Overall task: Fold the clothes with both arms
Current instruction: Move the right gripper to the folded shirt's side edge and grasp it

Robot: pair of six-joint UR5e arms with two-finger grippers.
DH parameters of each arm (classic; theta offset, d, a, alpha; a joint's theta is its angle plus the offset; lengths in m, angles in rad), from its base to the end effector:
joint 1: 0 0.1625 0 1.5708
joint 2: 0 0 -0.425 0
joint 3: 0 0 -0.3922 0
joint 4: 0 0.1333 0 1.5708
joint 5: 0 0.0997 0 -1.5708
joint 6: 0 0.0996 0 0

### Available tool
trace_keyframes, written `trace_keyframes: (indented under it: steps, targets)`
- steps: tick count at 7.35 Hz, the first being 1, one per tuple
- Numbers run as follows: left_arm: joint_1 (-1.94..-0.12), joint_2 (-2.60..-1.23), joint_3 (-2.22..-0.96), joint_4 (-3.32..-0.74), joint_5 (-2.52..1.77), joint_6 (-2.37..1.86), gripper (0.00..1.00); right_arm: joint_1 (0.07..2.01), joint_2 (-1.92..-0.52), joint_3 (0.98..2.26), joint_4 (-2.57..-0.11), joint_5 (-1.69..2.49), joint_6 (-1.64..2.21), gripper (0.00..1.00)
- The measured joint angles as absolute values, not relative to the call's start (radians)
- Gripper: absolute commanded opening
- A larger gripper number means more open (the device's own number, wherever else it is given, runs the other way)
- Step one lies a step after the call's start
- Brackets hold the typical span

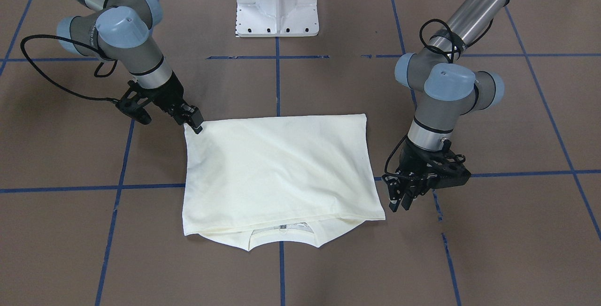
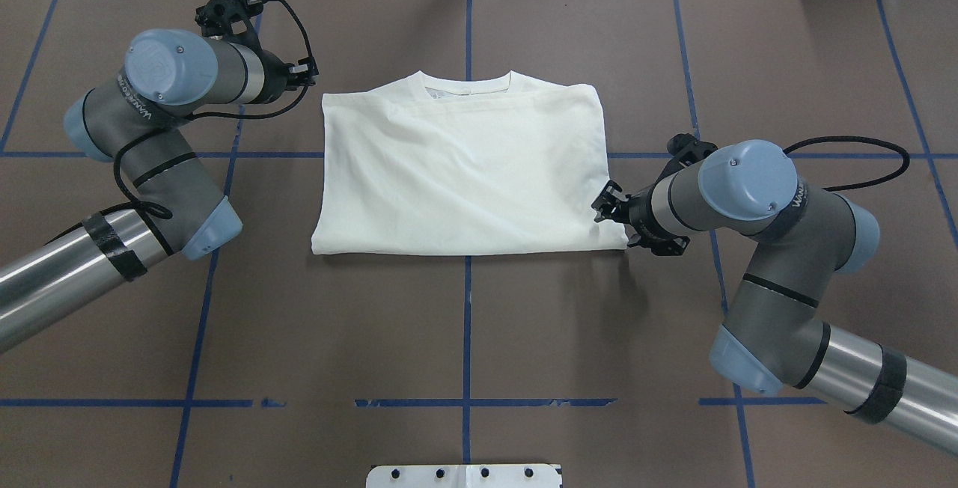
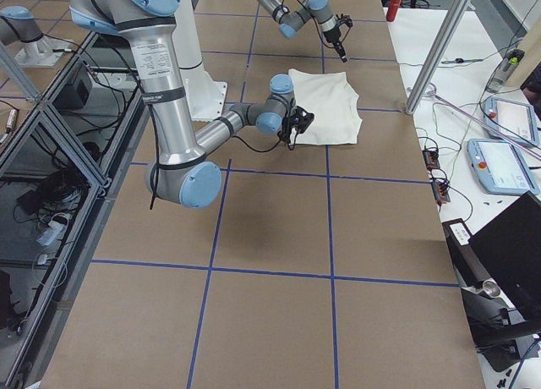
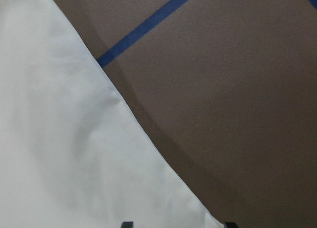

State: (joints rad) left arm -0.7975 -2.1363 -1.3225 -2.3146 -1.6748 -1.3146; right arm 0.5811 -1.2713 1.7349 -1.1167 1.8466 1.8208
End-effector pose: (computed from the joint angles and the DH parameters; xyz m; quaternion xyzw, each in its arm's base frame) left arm 0.4257 -0.6122 0.3603 0.2153 0.4593 -0.2050 0.8371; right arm -0.4540 -0.4252 0.3723 -0.0493 -0.4530 0.3028 0.8371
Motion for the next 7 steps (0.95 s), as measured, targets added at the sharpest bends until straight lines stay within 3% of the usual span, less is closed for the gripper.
trace_keyframes:
  steps: [2,3,4,7]
  targets:
    - [-0.798,-2.134,-1.329,-2.313,-1.674,-1.316,0.4,0.569,-1.279,1.728,-1.117,1.832,1.821,0.61]
    - [-0.798,-2.134,-1.333,-2.313,-1.674,-1.318,0.4,0.568,-1.282,1.724,-1.117,1.83,1.822,0.27]
    - [-0.797,-2.135,-1.336,-2.313,-1.674,-1.319,0.4,0.568,-1.287,1.722,-1.117,1.829,1.822,0.0]
    - [-0.797,-2.137,-1.34,-2.312,-1.674,-1.321,0.4,0.568,-1.287,1.725,-1.116,1.831,1.816,0.0]
